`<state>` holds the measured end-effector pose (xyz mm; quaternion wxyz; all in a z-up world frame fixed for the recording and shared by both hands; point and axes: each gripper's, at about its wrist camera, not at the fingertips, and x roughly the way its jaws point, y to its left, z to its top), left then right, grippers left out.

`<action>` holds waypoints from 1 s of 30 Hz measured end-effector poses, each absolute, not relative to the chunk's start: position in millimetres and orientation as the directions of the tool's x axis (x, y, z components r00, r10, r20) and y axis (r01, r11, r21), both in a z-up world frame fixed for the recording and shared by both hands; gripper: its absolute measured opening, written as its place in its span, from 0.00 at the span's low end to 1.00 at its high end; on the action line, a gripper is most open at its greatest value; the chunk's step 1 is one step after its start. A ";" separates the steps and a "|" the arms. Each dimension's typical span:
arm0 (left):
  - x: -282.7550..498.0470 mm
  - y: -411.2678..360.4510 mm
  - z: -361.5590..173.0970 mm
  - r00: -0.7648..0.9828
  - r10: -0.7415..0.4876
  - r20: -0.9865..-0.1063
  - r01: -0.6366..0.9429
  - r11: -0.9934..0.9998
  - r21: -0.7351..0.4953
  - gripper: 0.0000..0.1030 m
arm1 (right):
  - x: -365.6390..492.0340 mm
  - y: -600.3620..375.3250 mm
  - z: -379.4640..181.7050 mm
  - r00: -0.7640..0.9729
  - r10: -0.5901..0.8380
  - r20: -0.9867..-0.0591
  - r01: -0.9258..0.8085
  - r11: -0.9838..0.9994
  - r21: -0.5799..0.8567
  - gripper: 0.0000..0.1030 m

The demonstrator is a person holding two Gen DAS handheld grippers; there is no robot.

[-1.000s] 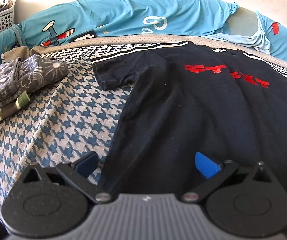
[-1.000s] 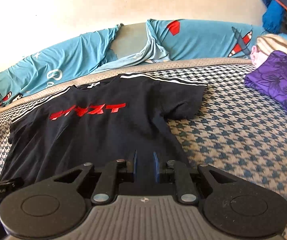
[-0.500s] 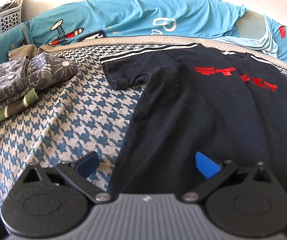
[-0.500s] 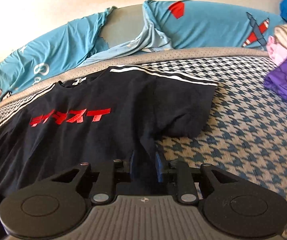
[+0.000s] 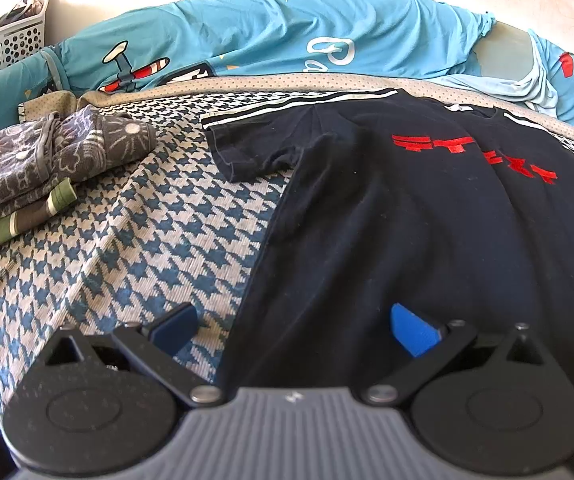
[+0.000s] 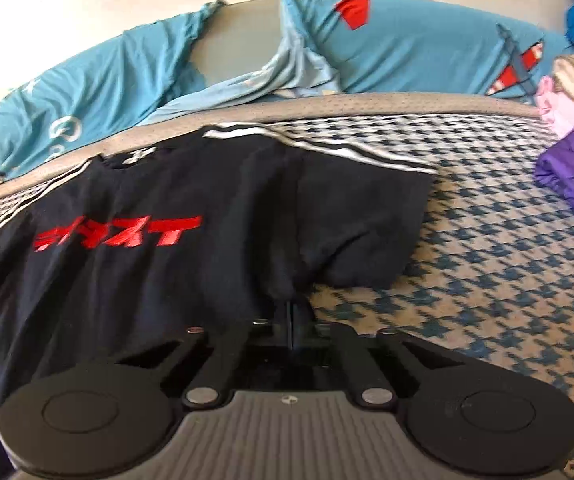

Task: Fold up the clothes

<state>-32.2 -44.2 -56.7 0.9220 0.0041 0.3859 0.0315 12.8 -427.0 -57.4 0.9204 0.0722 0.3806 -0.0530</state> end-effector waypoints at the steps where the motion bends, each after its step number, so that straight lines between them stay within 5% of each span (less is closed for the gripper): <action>1: -32.4 -44.0 -56.7 0.700 0.063 -0.711 -0.056 0.998 0.033 1.00 | 12.1 -430.7 -55.7 0.710 -0.075 -0.700 0.179 0.981 0.077 0.01; 6: -34.9 -41.9 -55.6 0.697 0.070 -0.714 -0.065 0.997 0.034 1.00 | 10.0 -464.3 -50.2 0.687 -0.197 -0.699 0.350 0.933 0.082 0.01; 10: -36.8 -39.9 -55.9 0.696 0.072 -0.714 -0.068 0.997 0.035 1.00 | 3.5 -485.5 -46.6 0.703 -0.100 -0.704 0.370 0.897 0.241 0.01; 17: -37.8 -40.3 -56.6 0.699 0.074 -0.711 -0.067 0.997 0.038 1.00 | -0.9 -470.6 -44.1 0.727 0.018 -0.687 0.254 0.922 0.293 0.12; 22: -38.1 -40.9 -57.5 0.701 0.078 -0.709 -0.069 0.997 0.041 1.00 | 8.9 -458.6 -54.1 0.712 0.047 -0.700 0.193 0.946 0.260 0.25; 30: -38.3 -40.7 -58.1 0.701 0.075 -0.709 -0.070 0.997 0.036 1.00 | 23.8 -430.2 -69.3 0.727 0.009 -0.686 0.104 0.987 0.123 0.29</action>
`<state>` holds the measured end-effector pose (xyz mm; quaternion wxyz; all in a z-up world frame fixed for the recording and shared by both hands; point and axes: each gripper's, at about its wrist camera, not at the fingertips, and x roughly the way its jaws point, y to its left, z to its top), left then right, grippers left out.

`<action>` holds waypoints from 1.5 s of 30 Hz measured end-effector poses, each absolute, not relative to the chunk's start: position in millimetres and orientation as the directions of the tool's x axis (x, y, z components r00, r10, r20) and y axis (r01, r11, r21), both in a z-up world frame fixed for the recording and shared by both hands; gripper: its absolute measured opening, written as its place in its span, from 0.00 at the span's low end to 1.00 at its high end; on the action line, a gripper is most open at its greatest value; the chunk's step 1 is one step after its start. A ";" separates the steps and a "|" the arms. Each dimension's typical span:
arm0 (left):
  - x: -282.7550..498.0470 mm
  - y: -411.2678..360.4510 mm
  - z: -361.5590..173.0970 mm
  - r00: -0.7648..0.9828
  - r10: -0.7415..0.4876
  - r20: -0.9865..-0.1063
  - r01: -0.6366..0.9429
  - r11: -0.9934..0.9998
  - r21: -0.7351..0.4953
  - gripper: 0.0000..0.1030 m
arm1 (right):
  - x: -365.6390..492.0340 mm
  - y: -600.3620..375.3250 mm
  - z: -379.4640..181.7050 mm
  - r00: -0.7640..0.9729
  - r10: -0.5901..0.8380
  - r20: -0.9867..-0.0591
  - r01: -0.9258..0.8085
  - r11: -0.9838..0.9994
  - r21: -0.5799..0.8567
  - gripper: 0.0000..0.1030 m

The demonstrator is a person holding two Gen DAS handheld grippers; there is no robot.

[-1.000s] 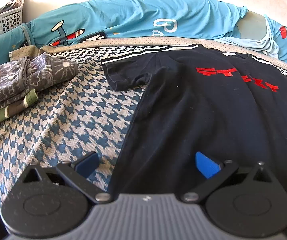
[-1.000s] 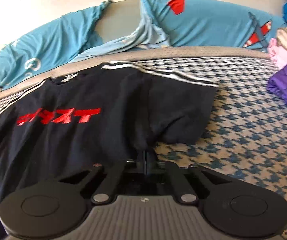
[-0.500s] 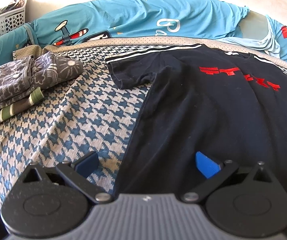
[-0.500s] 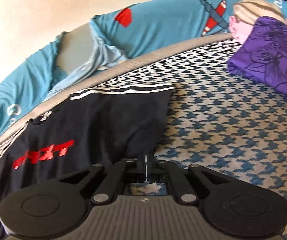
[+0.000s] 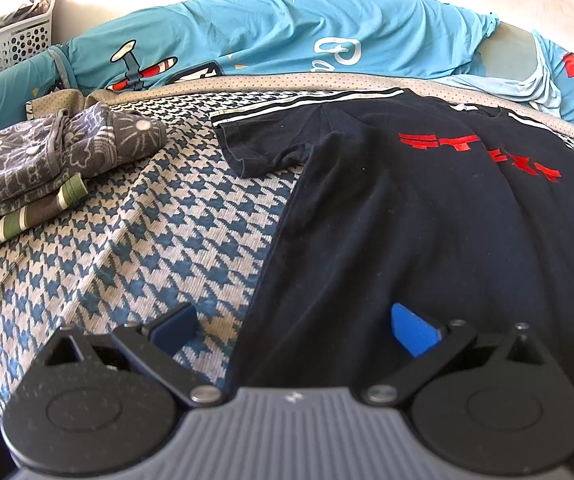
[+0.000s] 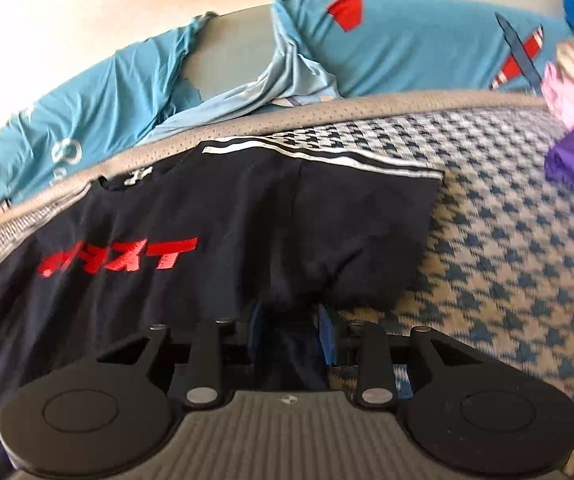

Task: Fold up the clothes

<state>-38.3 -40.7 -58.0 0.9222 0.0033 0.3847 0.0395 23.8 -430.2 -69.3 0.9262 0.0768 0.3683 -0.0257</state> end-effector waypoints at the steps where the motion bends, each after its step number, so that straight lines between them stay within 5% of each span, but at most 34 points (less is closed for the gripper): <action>1: -38.2 -40.8 -58.0 0.701 0.076 -0.709 -0.071 0.997 0.036 1.00 | 25.0 -427.8 -70.6 0.730 0.004 -0.684 0.097 0.989 0.109 0.29; 6: -37.5 -40.9 -57.9 0.702 0.078 -0.708 -0.075 0.997 0.036 1.00 | 28.4 -421.5 -73.7 0.731 -0.015 -0.682 0.082 0.994 0.066 0.25; 11: -37.0 -41.6 -57.8 0.702 0.081 -0.708 -0.078 0.996 0.036 1.00 | 26.7 -418.4 -73.0 0.730 -0.024 -0.683 0.084 0.995 0.055 0.10; 22: -36.6 -40.9 -56.6 0.700 0.080 -0.710 -0.080 0.996 0.034 1.00 | 20.8 -432.5 -61.7 0.740 -0.158 -0.654 0.232 0.972 0.028 0.07; 33: -42.8 -39.7 -57.1 0.700 0.087 -0.709 -0.069 0.996 0.054 1.00 | 24.3 -430.7 -64.9 0.688 -0.162 -0.707 0.259 0.965 0.031 0.08; 45: -56.6 -36.8 -54.7 0.699 0.074 -0.711 -0.048 0.997 0.057 1.00 | -0.4 -428.6 -53.0 0.657 -0.110 -0.746 0.273 0.957 0.099 0.29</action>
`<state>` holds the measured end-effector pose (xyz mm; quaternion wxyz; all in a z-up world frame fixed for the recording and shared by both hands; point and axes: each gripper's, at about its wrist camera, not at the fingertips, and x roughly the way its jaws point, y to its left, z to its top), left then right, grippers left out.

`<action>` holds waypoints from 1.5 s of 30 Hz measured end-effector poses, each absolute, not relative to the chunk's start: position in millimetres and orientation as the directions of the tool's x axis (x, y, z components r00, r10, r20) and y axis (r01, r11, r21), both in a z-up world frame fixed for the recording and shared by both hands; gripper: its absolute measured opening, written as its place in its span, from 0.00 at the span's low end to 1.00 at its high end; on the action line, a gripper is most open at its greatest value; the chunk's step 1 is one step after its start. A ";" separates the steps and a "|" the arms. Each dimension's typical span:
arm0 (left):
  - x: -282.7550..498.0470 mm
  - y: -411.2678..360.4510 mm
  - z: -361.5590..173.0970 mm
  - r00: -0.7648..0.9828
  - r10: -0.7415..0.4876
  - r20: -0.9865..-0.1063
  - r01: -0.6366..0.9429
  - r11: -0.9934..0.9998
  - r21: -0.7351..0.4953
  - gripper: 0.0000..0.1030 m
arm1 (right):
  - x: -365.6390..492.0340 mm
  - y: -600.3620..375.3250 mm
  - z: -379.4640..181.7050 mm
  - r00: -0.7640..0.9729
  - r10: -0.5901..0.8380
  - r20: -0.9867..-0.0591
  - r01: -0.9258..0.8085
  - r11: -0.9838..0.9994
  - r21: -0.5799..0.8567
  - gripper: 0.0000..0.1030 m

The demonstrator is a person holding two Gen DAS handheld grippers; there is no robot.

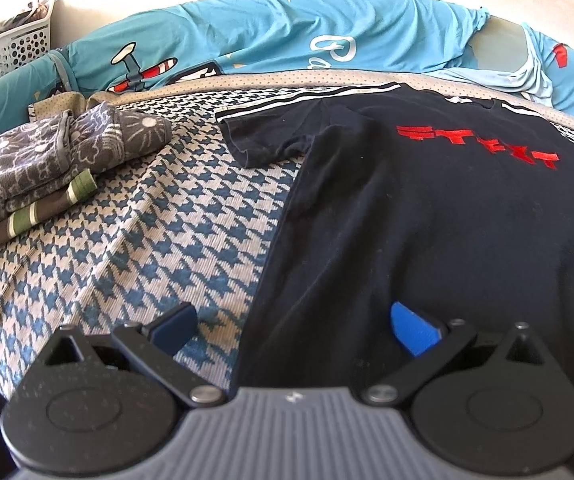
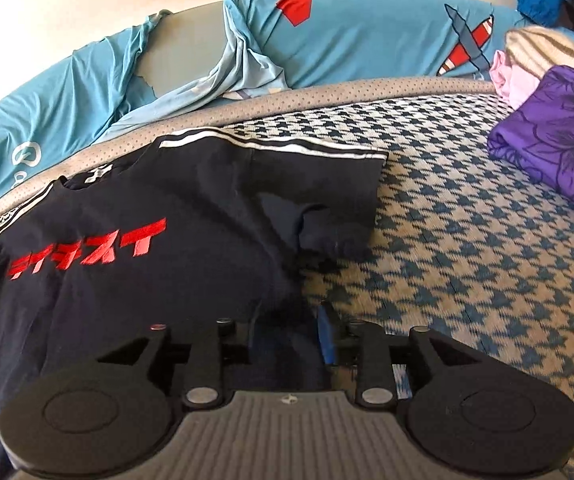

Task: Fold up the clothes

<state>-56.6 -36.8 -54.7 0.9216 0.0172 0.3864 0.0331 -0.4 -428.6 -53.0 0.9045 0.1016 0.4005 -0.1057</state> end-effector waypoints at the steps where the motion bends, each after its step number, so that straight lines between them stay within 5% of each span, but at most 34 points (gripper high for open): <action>1: -58.0 -36.4 -54.4 0.698 0.073 -0.712 -0.047 0.997 0.056 1.00 | -3.5 -427.8 -51.3 0.657 -0.106 -0.747 0.276 0.955 0.108 0.29; 28: -78.5 -38.8 -44.4 0.697 0.029 -0.716 -0.015 1.000 0.025 1.00 | -132.0 -459.0 -33.0 0.652 -0.054 -0.757 0.466 0.816 0.343 0.46; 45: -83.1 -42.5 -39.9 0.708 0.012 -0.707 -0.001 1.000 0.015 1.00 | -172.2 -418.3 -33.9 0.652 -0.008 -0.758 0.381 0.868 0.319 0.48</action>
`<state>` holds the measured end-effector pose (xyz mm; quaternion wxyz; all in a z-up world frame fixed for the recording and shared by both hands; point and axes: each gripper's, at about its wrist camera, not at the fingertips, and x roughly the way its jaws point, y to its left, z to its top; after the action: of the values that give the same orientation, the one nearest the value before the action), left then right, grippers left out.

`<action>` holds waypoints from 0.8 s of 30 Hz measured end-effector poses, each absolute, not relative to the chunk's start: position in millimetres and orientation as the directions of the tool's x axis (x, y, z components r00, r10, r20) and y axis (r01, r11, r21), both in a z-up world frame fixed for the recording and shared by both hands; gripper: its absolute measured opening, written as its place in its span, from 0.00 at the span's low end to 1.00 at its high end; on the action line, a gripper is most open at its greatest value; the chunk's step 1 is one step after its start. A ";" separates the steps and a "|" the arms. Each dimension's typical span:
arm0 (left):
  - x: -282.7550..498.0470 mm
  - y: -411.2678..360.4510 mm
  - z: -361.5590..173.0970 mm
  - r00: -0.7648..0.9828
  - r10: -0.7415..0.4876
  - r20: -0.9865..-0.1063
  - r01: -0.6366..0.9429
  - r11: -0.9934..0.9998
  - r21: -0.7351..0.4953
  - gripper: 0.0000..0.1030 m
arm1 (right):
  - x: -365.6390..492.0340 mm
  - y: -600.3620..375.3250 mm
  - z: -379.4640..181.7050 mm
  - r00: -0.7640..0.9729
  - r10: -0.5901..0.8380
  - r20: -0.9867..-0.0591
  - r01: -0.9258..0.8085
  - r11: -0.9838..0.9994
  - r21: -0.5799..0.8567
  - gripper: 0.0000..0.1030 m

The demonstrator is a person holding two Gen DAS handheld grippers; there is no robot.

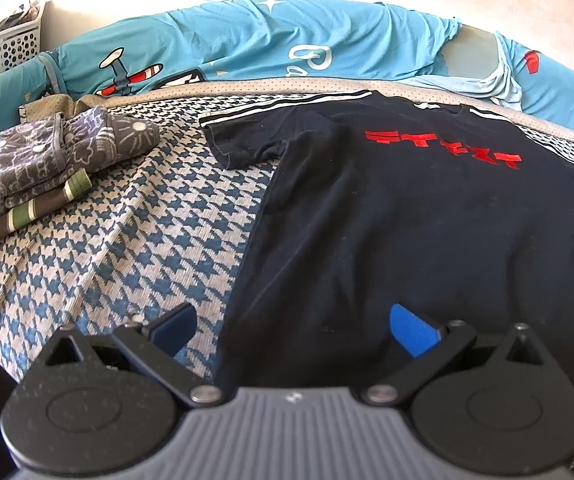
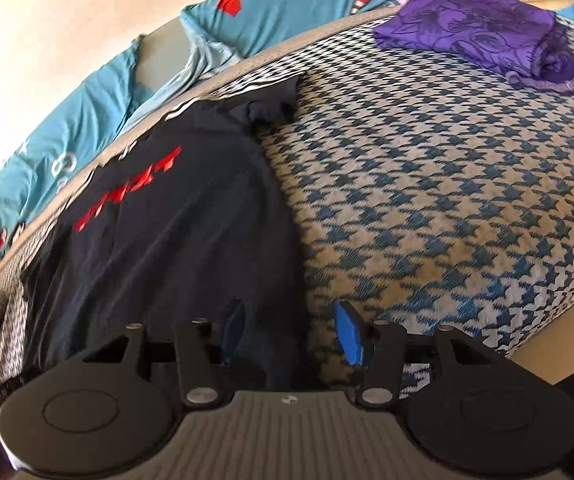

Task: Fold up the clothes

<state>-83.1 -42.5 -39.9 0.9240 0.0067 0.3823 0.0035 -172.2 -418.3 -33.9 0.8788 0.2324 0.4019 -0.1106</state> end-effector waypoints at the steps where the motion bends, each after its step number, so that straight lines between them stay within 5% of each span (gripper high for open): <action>1: -83.1 -42.3 -39.9 0.708 0.013 -0.707 -0.002 1.000 0.016 1.00 | -172.0 -414.3 -33.8 0.650 -0.009 -0.760 0.368 0.878 0.305 0.48; 14: -83.1 -40.8 -41.9 0.702 0.030 -0.712 -0.013 0.999 0.030 1.00 | -168.6 -396.9 -32.2 0.645 -0.055 -0.762 0.329 0.920 0.212 0.12; 24: -86.2 -37.3 -40.1 0.696 0.031 -0.717 -0.018 1.000 0.026 1.00 | -184.6 -394.2 -21.3 0.684 -0.134 -0.717 0.384 0.902 0.198 0.06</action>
<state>-86.2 -37.3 -40.1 0.9208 0.0082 0.3897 0.0135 -184.6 -394.2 -21.3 0.9020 0.1689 0.3706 -0.1435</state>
